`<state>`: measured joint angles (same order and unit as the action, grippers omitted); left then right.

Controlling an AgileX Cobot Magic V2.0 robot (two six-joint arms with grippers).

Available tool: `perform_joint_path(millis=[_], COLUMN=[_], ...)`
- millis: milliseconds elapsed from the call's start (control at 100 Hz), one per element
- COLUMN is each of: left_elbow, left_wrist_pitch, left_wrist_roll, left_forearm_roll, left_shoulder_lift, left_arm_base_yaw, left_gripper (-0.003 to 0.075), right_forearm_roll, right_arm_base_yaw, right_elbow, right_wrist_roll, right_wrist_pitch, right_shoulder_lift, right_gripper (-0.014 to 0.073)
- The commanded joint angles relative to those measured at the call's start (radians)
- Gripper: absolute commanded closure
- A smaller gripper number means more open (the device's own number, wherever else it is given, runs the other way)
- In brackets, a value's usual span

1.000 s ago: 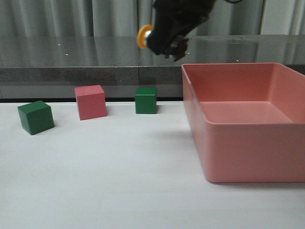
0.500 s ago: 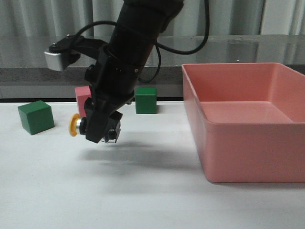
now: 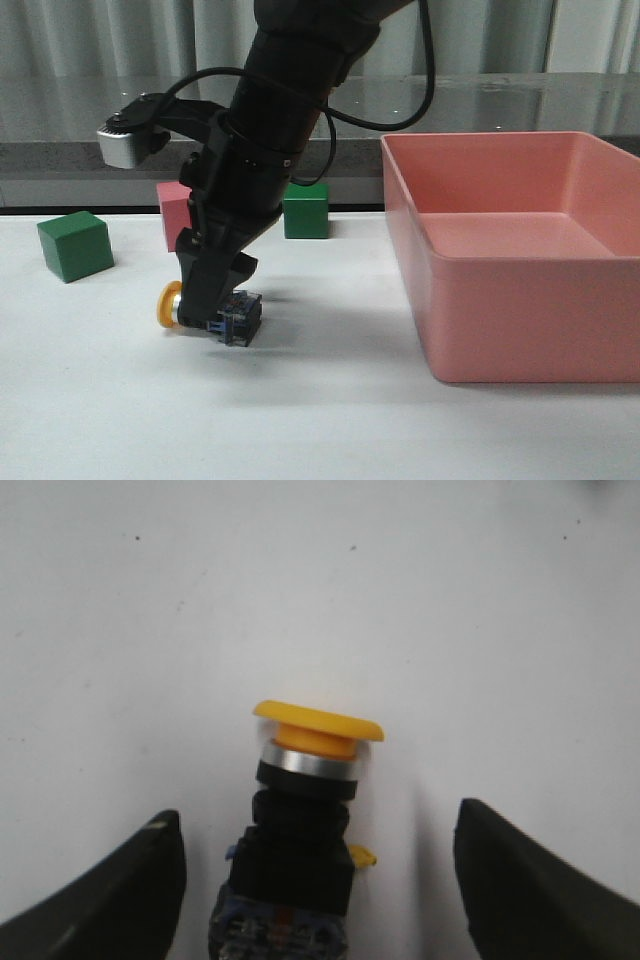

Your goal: Place and stand button with both arms

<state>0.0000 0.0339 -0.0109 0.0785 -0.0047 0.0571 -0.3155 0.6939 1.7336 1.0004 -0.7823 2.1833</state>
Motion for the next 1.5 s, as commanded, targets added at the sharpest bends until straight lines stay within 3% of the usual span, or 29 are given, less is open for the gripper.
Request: perform_joint_path(millis=[0,70,80,210,510,660,1020,1240,1490], left_elbow=[0.046,0.046,0.046,0.046,0.046,0.046,0.046,0.046,0.046], left_wrist_pitch=[-0.079,-0.079,-0.079,-0.079,-0.079,-0.079,-0.079,-0.079,-0.079], left_wrist_roll=[-0.005,-0.005,-0.005,-0.005,-0.005,-0.005,-0.005,-0.005,-0.005], left_forearm_roll=[0.002,0.002,0.002,0.002,0.002,0.002,0.002,0.002,0.002], left_shoulder_lift=[-0.03,-0.03,-0.03,-0.03,-0.03,-0.03,-0.03,-0.03,-0.03], left_arm_base_yaw=[0.0,0.0,0.0,0.0,0.0,0.0,0.0,0.0,0.0], left_gripper=[0.074,0.074,0.074,0.074,0.074,0.074,0.074,0.074,0.074], right_forearm_roll=[-0.022,-0.021,-0.021,-0.021,0.02,0.043,0.043,0.042,-0.001], right_arm_base_yaw=[-0.007,-0.016,-0.017,-0.055,-0.251,-0.368,-0.593,-0.62,-0.62], right_elbow=[0.031,0.031,0.031,0.031,-0.056,-0.29,-0.918,-1.147,-1.251], right_wrist_roll=[-0.046,-0.103,-0.112,-0.168,-0.423,-0.519,-0.546,-0.554,-0.554], right_wrist_pitch=[0.004,0.002,0.001,-0.02,-0.025,0.083,0.368,0.37,0.259], right_shoulder_lift=[-0.11,-0.156,-0.162,-0.275,-0.584,-0.769,-1.274,-1.583,-1.845], right_gripper=[0.0106,0.0254,0.0311,0.0671,0.0655,0.0655,0.0655,0.0655,0.0655])
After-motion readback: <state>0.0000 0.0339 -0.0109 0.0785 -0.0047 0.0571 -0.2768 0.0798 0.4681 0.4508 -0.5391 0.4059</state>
